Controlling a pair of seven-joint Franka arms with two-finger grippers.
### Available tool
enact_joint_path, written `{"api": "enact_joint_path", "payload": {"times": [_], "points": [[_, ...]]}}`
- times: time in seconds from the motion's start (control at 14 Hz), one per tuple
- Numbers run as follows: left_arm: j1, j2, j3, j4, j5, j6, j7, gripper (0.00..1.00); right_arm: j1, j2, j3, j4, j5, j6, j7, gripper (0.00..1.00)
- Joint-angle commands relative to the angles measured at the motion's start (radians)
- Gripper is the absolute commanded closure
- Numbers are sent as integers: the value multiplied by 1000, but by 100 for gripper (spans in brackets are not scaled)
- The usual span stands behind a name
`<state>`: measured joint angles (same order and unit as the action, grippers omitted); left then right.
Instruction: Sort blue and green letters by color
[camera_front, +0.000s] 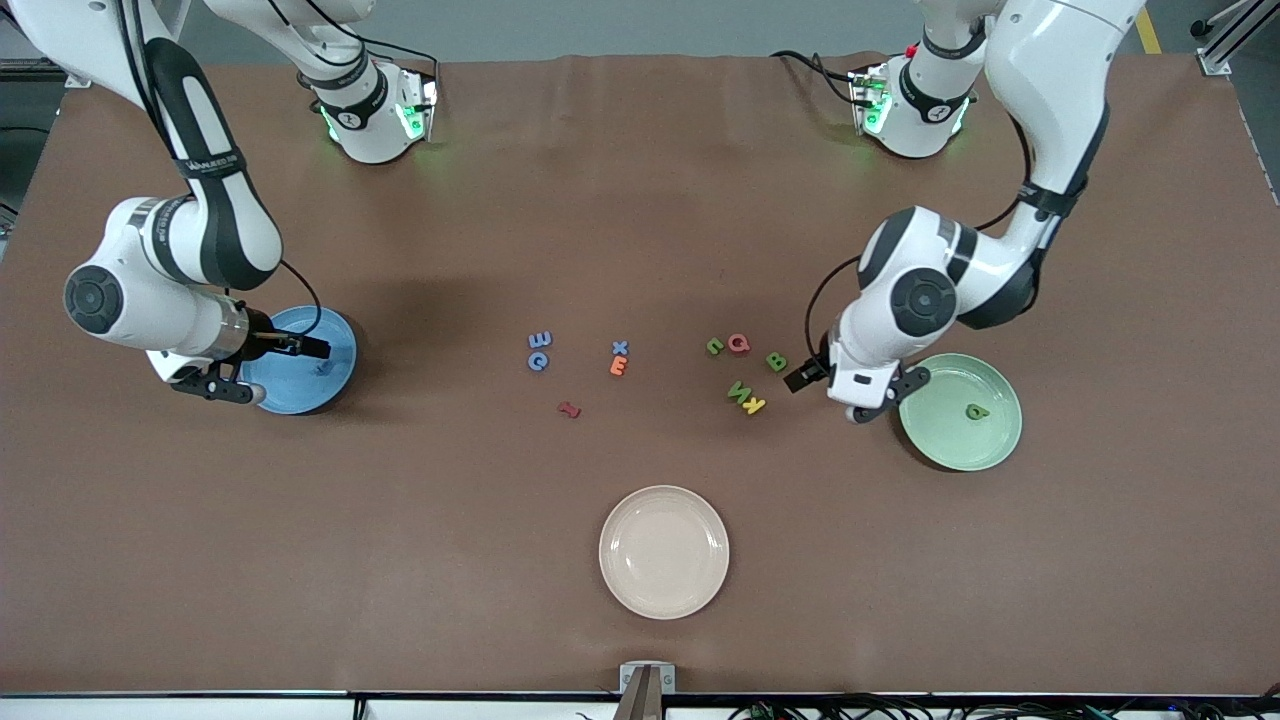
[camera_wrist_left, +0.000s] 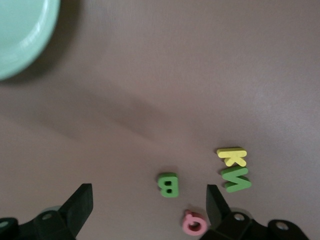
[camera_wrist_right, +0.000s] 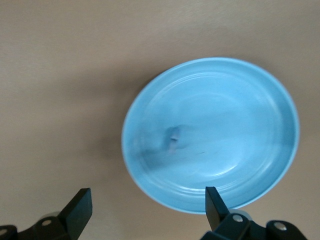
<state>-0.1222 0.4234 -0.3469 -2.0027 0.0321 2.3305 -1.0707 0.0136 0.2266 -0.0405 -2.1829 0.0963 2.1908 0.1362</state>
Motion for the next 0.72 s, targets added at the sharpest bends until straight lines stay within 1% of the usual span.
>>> {"api": "enact_joint_path", "payload": {"times": [0.0, 0.07, 0.14, 0.21, 0.43, 0.57, 0.64], "points": [[-36, -12, 6, -122, 14, 179, -148, 3, 97, -36, 5, -25, 6, 12, 167, 0], [-54, -6, 9, -132, 14, 206, -184, 4, 138, -32, 5, -23, 9, 17, 227, 0], [-59, 0, 9, -134, 15, 207, -196, 5, 182, -29, 5, -21, 20, 30, 264, 0], [-59, 3, 9, -140, 20, 208, -202, 11, 233, -27, 5, -20, 45, 55, 278, 0], [-62, 32, 11, -146, 32, 214, -264, 28, 360, 12, 5, 20, 52, 121, 278, 0], [-62, 52, 9, -143, 106, 224, -343, 36, 440, 55, 4, 60, 52, 167, 281, 0], [-60, 64, 8, -134, 142, 224, -395, 39, 465, 75, 4, 61, 52, 222, 284, 0]]}}
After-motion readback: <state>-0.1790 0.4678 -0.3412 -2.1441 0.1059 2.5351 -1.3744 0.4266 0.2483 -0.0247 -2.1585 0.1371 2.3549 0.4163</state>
